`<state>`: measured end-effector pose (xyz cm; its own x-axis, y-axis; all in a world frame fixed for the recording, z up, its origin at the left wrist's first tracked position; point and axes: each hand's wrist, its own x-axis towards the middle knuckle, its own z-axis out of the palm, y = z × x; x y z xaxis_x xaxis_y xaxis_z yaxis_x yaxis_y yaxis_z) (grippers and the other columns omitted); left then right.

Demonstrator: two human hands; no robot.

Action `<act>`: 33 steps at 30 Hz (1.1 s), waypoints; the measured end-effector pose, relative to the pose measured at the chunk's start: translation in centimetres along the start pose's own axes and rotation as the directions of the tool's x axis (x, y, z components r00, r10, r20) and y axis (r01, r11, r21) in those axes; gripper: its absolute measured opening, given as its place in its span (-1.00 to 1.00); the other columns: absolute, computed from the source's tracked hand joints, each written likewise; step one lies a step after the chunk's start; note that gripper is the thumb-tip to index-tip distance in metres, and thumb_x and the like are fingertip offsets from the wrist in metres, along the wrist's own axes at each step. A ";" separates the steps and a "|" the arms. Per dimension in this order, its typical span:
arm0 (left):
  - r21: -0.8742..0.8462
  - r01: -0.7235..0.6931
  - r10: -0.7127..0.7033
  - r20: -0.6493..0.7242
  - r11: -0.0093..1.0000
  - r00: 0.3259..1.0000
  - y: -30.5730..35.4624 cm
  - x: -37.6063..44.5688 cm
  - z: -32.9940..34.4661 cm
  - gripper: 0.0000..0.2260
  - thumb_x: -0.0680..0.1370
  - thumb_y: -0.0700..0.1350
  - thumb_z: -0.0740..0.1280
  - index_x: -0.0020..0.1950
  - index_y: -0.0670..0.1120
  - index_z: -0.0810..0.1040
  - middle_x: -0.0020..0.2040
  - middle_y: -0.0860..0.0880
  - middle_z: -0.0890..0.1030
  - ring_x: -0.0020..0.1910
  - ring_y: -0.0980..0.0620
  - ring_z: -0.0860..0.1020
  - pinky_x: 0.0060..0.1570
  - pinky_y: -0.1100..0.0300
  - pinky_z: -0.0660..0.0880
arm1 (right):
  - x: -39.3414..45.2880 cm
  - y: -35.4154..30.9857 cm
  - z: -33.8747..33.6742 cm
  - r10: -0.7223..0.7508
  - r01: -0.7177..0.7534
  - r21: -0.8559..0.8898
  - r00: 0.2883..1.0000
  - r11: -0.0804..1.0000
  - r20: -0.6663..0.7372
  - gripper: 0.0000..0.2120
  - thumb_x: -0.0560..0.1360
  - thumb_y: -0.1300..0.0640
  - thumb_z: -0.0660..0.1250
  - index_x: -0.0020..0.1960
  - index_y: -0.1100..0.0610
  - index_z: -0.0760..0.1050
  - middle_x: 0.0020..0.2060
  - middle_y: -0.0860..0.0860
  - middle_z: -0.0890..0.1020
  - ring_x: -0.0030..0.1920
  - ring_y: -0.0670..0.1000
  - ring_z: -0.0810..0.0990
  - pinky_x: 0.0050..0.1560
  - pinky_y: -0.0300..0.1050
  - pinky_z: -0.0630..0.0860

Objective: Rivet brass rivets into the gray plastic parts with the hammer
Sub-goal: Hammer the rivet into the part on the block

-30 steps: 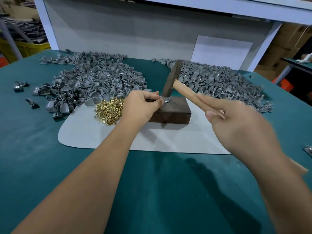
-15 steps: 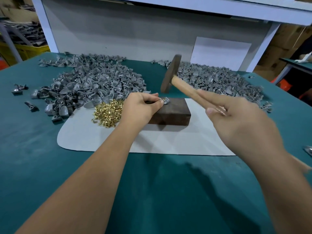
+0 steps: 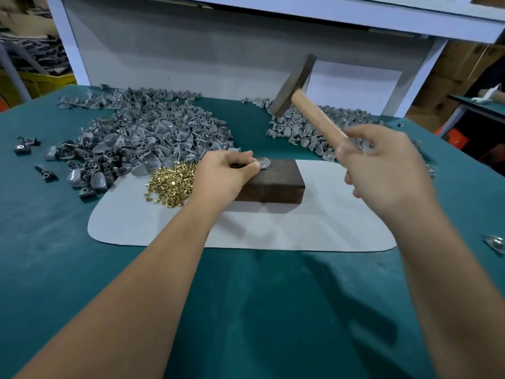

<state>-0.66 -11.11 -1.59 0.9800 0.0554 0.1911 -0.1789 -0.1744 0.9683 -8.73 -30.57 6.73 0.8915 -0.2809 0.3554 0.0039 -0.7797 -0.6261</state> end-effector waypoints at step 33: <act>-0.443 -0.129 0.315 0.378 0.887 0.871 3.9 -1.5 -1.5 -0.88 0.31 0.02 0.56 -0.23 0.01 0.74 -0.20 0.01 0.72 -0.06 0.13 0.65 0.05 0.34 0.50 | 1.1 4.3 3.9 0.091 -0.030 -0.495 0.991 0.869 0.100 -0.80 0.46 0.09 0.16 -0.22 0.15 0.48 -0.36 0.02 0.51 -0.28 0.10 0.46 -0.40 -0.21 0.22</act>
<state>-2.98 -10.43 2.18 0.8297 -0.3783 0.4105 -0.3232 0.2739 0.9058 -5.98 -32.06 1.78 0.9291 -0.2931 0.2255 -0.2471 -0.9457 -0.2112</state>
